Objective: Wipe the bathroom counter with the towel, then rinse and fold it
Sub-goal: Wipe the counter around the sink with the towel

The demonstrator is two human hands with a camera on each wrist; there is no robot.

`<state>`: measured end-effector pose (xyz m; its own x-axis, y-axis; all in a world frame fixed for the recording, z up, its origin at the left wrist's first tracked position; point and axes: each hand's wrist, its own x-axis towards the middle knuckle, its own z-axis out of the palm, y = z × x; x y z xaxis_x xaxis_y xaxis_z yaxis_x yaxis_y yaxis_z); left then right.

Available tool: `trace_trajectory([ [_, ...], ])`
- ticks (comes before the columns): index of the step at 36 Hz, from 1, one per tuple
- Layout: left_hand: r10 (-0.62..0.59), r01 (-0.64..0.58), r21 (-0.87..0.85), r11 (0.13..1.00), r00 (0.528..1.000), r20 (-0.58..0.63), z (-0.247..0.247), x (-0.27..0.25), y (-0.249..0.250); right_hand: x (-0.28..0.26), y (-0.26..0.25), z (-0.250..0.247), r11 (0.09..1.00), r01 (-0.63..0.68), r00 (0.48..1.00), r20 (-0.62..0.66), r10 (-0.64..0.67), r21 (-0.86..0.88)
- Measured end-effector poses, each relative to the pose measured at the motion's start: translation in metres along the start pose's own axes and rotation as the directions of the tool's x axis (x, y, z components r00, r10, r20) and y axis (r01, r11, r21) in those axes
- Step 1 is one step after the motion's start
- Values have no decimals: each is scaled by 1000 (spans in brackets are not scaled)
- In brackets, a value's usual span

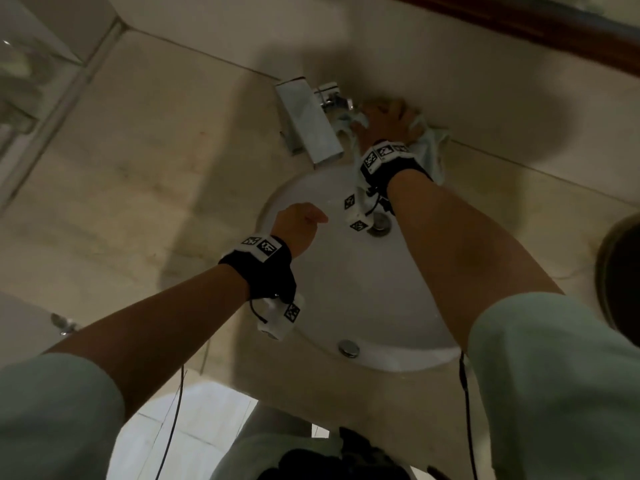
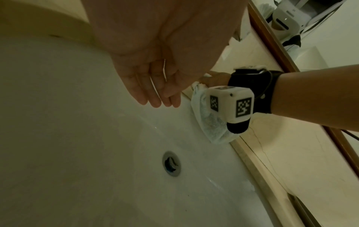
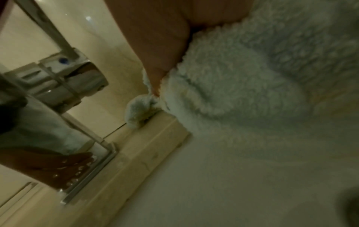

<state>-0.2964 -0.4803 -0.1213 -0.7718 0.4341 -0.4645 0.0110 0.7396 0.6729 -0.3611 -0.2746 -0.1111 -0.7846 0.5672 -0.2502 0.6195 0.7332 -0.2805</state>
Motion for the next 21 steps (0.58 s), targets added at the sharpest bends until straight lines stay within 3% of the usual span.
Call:
trace_trajectory([
  [7, 14, -14, -27, 1000, 1000, 0, -1, 0, -10, 0, -8, -3, 996, 87, 995, 46, -86, -33],
  [13, 13, -13, -60, 998, 1000, -5, 0, -1, -8, -1, -32, -5, 964, 199, 976, 128, -178, -175],
  [21, 6, -7, -74, 997, 1000, -11, 5, 3, -7, -4, -17, -10, 946, 289, 952, 150, -268, -149],
])
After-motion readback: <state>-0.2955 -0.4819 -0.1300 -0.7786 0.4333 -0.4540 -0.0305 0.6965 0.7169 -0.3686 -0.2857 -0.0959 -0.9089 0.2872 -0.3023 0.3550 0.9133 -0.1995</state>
